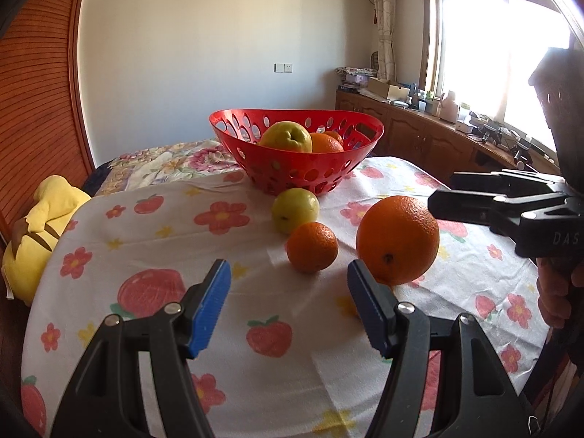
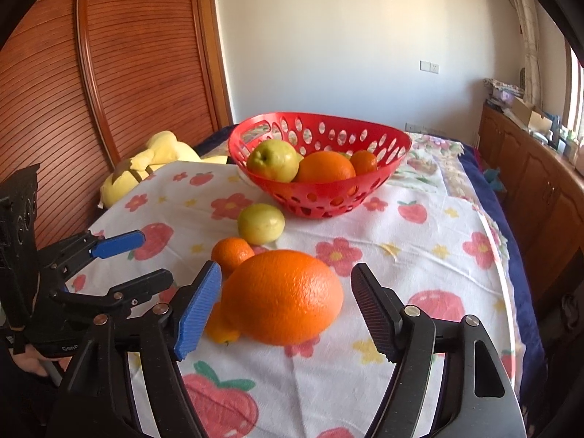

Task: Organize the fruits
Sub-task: 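Reach the right tool to a large orange while the left tool reaches a small orange, then close the right tool on the large orange while the left tool grasps the small orange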

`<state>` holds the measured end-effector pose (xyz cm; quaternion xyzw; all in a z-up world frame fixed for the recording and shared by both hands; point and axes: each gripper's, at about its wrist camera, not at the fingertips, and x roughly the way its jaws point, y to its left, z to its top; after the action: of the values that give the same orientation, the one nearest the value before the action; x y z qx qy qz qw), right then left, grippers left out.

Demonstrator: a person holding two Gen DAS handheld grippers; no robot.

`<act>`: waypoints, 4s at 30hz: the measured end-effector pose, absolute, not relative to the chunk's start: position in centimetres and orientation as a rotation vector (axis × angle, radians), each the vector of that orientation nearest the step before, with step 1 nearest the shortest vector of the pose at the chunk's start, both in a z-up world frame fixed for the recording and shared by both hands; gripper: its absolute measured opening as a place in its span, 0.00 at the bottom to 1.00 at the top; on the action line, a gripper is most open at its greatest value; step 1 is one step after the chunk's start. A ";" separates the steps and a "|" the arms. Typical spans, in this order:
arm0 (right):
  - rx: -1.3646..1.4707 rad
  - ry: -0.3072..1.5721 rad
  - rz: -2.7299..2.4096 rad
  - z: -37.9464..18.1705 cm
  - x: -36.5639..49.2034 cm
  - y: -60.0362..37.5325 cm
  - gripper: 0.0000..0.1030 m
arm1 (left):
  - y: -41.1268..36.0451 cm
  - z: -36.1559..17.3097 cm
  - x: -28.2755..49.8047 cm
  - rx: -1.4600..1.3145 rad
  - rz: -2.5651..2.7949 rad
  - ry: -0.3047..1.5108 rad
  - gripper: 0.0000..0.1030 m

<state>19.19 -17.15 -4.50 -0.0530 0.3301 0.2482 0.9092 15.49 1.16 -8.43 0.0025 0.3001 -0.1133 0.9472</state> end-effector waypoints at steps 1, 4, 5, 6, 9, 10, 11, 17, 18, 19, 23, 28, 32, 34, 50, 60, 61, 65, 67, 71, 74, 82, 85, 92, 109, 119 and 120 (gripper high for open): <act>-0.111 0.681 0.511 -4.6 19.2 -17.1 0.74 | 1.1 -8.5 15.4 0.002 -0.227 0.606 0.65; -0.107 0.681 0.512 -5.2 19.0 -17.0 0.77 | 1.0 -8.6 15.2 0.000 -0.216 0.591 0.65; -0.103 0.682 0.512 -5.4 19.0 -16.9 0.78 | 1.1 -8.7 15.1 -0.001 -0.212 0.587 0.65; -0.098 0.684 0.512 -5.6 19.1 -16.8 0.78 | 1.0 -8.8 15.0 0.003 -0.206 0.582 0.65; -0.086 0.687 0.517 -5.9 19.1 -16.8 0.82 | 0.9 -8.8 14.8 0.009 -0.199 0.572 0.65; -0.083 0.688 0.517 -6.0 19.2 -16.8 0.83 | 1.0 -8.8 14.7 0.007 -0.200 0.567 0.65; -0.083 0.690 0.517 -6.1 19.3 -16.7 0.84 | 1.0 -8.7 14.7 0.006 -0.197 0.564 0.65; -0.089 0.717 0.513 -7.1 19.8 -16.3 0.85 | 0.9 -8.6 14.4 0.018 -0.180 0.542 0.65; -0.089 0.724 0.513 -7.3 19.9 -16.2 0.85 | 0.9 -8.6 14.3 0.021 -0.179 0.538 0.65; -0.089 0.731 0.514 -7.5 20.0 -16.1 0.85 | 0.9 -8.6 14.3 0.023 -0.182 0.536 0.66; -0.088 0.743 0.512 -8.2 20.4 -15.9 0.87 | 0.8 -8.6 14.3 0.028 -0.184 0.536 0.66; -0.089 0.754 0.496 -8.7 20.9 -15.8 0.90 | 0.9 -8.6 14.3 0.022 -0.175 0.531 0.67; -0.105 0.767 0.500 -9.3 21.3 -15.3 0.94 | 1.0 -8.6 14.2 0.018 -0.174 0.530 0.67; -0.111 0.764 0.500 -9.4 21.3 -15.2 0.95 | 0.9 -8.6 14.2 0.022 -0.175 0.531 0.67; -0.101 0.808 0.501 -10.5 21.9 -15.4 0.95 | 0.8 -8.8 14.2 0.029 -0.183 0.545 0.68; -0.086 0.797 0.495 -10.1 19.5 -18.0 0.95 | -0.8 -8.7 15.0 0.003 -0.271 0.628 0.67; -0.086 0.793 0.494 -10.0 19.2 -18.2 0.95 | -1.1 -8.7 15.1 0.005 -0.279 0.634 0.67; -0.081 0.776 0.484 -9.6 18.1 -19.4 0.95 | -2.1 -9.0 15.5 0.021 -0.305 0.667 0.62; -0.069 0.774 0.477 -9.6 17.7 -19.9 0.95 | -2.5 -9.3 15.8 0.013 -0.324 0.693 0.60; -0.050 0.781 0.469 -9.8 17.4 -20.9 0.95 | -3.2 -9.8 16.3 0.025 -0.339 0.732 0.57; -0.053 0.779 0.467 -9.9 17.2 -21.2 0.94 | -4.0 -10.1 16.5 0.048 -0.351 0.755 0.57; -0.069 0.744 0.457 -10.2 16.4 -21.2 0.95 | -4.9 -10.9 17.4 0.070 -0.355 0.799 0.56; -0.079 0.726 0.452 -10.3 16.2 -20.9 0.95 | -5.0 -11.1 17.7 0.074 -0.357 0.814 0.53; -0.094 0.713 0.455 -10.4 16.1 -20.7 0.95 | -4.9 -12.0 18.5 0.067 -0.355 0.847 0.51; -0.096 0.706 0.452 -10.6 16.0 -20.7 0.95 | -3.6 -10.9 16.4 0.029 -0.369 0.792 0.36; -0.094 0.706 0.453 -10.5 16.0 -20.7 0.95 | -2.3 -9.0 14.9 0.025 -0.356 0.732 0.36; -0.093 0.706 0.454 -10.5 16.0 -20.7 0.95 | -2.2 -8.9 14.8 0.023 -0.358 0.726 0.36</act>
<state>16.01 -20.70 -10.53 -0.0453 0.3424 0.2201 0.9123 14.79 -2.25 -8.89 0.0111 0.3530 -0.1739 0.9192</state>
